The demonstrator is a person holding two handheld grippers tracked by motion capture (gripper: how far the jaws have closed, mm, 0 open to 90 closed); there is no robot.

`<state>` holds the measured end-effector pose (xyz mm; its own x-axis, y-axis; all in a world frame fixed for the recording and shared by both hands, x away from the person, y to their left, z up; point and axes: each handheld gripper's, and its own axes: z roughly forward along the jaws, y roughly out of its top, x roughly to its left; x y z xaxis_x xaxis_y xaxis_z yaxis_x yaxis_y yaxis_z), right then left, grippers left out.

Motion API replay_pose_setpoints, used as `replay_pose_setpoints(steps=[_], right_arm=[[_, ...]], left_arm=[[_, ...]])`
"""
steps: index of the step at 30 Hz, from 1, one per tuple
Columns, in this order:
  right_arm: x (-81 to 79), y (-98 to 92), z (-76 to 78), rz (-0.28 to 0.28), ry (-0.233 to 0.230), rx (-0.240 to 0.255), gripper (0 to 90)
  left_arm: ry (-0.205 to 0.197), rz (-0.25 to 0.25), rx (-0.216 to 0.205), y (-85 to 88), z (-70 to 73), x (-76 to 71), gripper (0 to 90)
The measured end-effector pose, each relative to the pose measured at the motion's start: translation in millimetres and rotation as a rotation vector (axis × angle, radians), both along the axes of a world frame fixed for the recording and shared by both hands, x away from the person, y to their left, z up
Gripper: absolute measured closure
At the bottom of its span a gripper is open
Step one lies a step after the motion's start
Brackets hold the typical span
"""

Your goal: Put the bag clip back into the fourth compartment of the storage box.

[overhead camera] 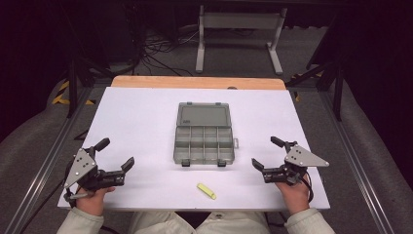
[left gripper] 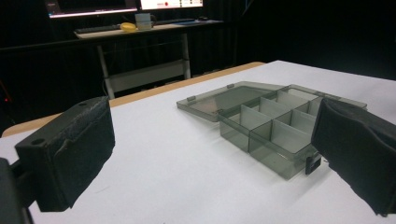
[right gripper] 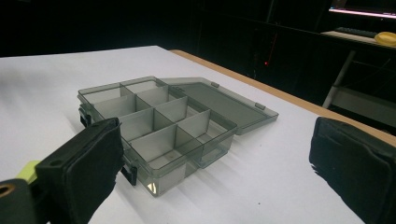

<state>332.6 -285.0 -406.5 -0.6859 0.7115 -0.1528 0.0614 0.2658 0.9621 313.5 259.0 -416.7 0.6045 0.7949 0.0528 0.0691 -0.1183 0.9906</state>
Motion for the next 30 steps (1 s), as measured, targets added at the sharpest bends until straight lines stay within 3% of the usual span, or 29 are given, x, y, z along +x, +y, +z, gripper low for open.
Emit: replay_pose_setpoints(steps=[22, 30], right_arm=[[1.5, 3.4, 0.9, 0.004, 0.022, 0.013, 3.6], [7.3, 21.2, 9.8, 0.051, 0.03, -0.004, 3.6]], left_arm=[[-0.009, 0.0, 0.003, 0.4, 0.4, -0.5, 0.2], [-0.007, 0.001, 0.003, 0.6, 0.2, -0.4, 0.3]])
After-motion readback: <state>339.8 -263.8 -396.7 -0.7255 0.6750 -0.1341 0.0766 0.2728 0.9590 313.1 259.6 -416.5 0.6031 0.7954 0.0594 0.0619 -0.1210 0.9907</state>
